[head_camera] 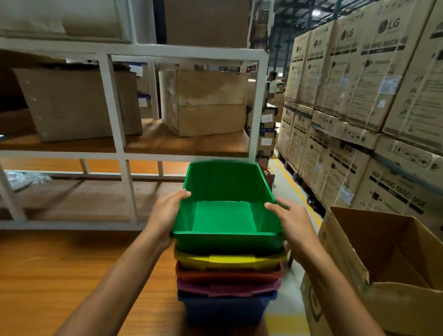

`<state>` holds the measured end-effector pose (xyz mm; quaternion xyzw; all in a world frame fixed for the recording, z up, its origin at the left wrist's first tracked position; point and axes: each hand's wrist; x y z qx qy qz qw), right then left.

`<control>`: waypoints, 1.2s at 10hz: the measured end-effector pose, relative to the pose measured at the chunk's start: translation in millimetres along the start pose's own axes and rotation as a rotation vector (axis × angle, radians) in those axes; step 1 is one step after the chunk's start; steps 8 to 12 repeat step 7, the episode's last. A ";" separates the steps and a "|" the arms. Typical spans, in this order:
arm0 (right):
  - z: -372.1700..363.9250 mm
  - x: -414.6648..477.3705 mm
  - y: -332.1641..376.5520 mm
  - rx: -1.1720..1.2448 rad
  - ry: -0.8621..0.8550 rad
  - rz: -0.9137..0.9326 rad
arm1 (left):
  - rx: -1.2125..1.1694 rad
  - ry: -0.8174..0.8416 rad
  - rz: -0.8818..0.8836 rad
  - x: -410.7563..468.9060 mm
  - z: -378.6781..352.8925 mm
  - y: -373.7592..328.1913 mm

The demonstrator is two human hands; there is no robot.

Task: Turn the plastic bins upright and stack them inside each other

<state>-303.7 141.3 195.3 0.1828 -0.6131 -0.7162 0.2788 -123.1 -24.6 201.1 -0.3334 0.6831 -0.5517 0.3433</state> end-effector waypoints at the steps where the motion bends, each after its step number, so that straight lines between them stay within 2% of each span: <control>1: 2.3 -2.4 11.6 -0.435 -0.037 0.165 | 0.323 0.000 -0.127 5.5 -1.2 -6.2; 2: 4.1 11.4 18.3 -0.683 0.033 0.282 | 0.583 0.006 -0.199 11.5 -6.6 -17.6; 3: 0.3 25.6 10.6 -0.884 0.189 0.235 | 0.812 0.101 -0.234 6.6 -18.7 -21.7; 4: -0.4 27.9 -1.9 -0.920 0.241 0.206 | 0.866 0.105 -0.256 1.6 -22.3 -17.7; 6: 0.6 28.2 -9.6 -0.848 0.214 0.250 | 0.882 0.109 -0.270 -1.8 -17.2 -10.9; 7: -3.3 24.7 2.3 -0.829 0.089 0.439 | 0.983 0.008 -0.405 3.7 -14.3 -13.4; 12: -3.3 24.7 2.3 -0.829 0.089 0.439 | 0.983 0.008 -0.405 3.7 -14.3 -13.4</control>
Point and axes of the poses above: each hand's wrist, its own x-axis towards the middle knuckle, its own z-axis out of the back of the hand, y = z × x, and after that the axes turned 4 degrees about -y, right-handed
